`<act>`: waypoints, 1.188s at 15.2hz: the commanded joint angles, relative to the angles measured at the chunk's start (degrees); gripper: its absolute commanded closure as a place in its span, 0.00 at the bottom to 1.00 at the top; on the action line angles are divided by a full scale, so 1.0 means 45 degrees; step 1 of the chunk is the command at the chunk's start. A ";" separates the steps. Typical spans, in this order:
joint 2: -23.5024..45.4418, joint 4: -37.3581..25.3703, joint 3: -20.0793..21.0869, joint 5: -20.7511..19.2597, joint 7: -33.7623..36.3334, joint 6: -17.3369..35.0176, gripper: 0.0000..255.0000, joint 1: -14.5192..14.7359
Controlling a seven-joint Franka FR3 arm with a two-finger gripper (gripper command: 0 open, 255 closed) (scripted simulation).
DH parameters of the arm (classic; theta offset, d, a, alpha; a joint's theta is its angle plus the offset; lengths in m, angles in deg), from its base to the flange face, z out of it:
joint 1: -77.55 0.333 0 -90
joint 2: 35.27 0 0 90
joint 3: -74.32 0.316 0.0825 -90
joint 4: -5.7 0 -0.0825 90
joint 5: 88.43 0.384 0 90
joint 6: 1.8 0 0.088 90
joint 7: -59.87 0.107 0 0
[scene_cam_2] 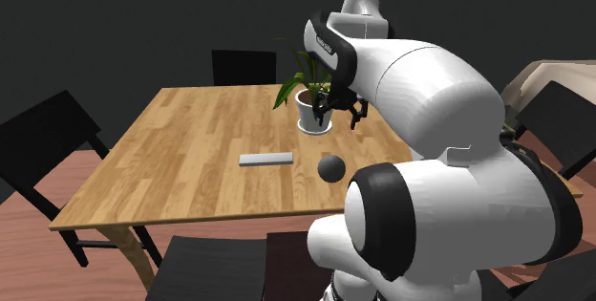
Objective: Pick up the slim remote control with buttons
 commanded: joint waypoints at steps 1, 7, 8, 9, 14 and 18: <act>0.0000 0.0000 0.0000 0.0000 0.0000 0.0000 0.00 0.0000; -0.0183 0.1460 0.2267 0.1465 0.4471 0.1731 0.00 -0.0381; -0.0089 0.1603 0.2666 0.1704 0.5210 0.2053 0.00 -0.0443; 0.0042 0.1716 0.3066 0.1932 0.5949 0.2385 0.00 -0.0505; 0.1234 0.1840 0.5114 0.2842 0.9643 0.4151 0.00 -0.0963; 0.2770 0.1440 0.6775 0.3077 1.2671 0.5625 0.00 -0.1598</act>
